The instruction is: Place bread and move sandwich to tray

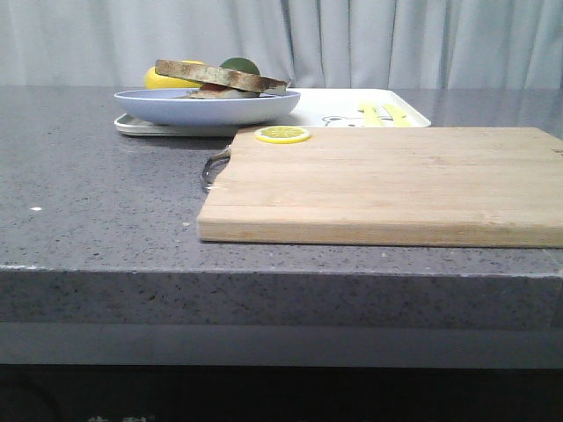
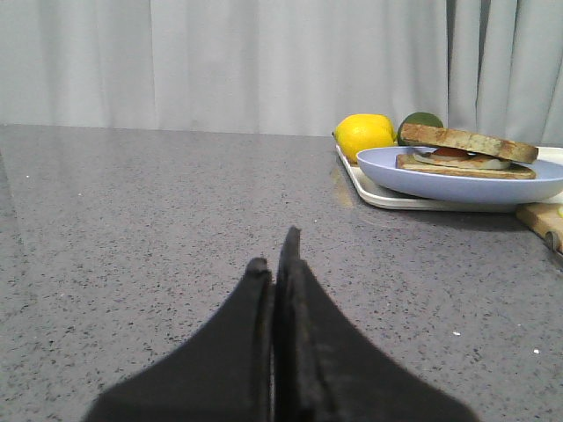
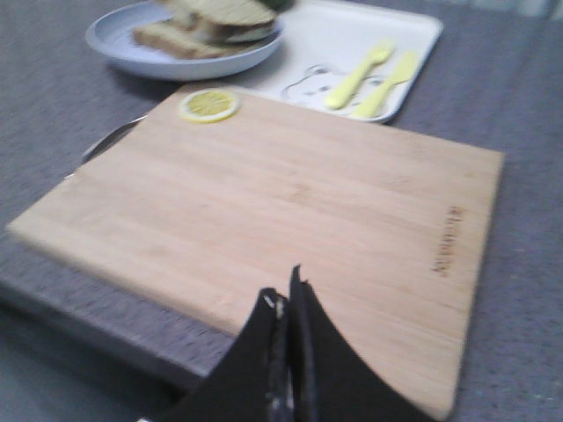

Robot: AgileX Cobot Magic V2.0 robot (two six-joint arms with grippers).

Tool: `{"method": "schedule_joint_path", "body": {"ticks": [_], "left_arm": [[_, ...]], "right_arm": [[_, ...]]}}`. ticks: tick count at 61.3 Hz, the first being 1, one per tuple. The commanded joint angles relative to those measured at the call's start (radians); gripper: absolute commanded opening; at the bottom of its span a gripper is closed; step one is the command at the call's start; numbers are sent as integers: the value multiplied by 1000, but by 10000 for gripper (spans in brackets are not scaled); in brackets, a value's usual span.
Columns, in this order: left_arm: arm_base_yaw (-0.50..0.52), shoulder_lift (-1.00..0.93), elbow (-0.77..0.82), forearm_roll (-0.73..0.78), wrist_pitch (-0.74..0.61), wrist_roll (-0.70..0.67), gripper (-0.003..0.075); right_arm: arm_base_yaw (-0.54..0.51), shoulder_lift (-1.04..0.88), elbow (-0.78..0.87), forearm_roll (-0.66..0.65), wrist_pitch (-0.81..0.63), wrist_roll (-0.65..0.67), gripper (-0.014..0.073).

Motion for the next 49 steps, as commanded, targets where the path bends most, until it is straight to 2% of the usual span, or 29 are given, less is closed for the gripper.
{"method": "schedule_joint_path", "body": {"ticks": [1, 10, 20, 38, 49], "left_arm": [[3, -23, 1, -11, -87, -8, -20], [3, -23, 1, -11, -87, -8, -20], [3, -23, 1, -11, -87, -8, -20], [3, -23, 1, -11, -87, -8, -20], [3, -21, 1, -11, -85, -8, -20]], "right_arm": [[-70, -76, 88, 31, -231, -3, -67], [-137, -218, 264, 36, -340, -3, -66], [-163, -304, 373, 37, -401, -3, -66], [-165, -381, 484, 67, -456, -3, -66], [-166, -380, 481, 72, -452, -3, -66]]}}
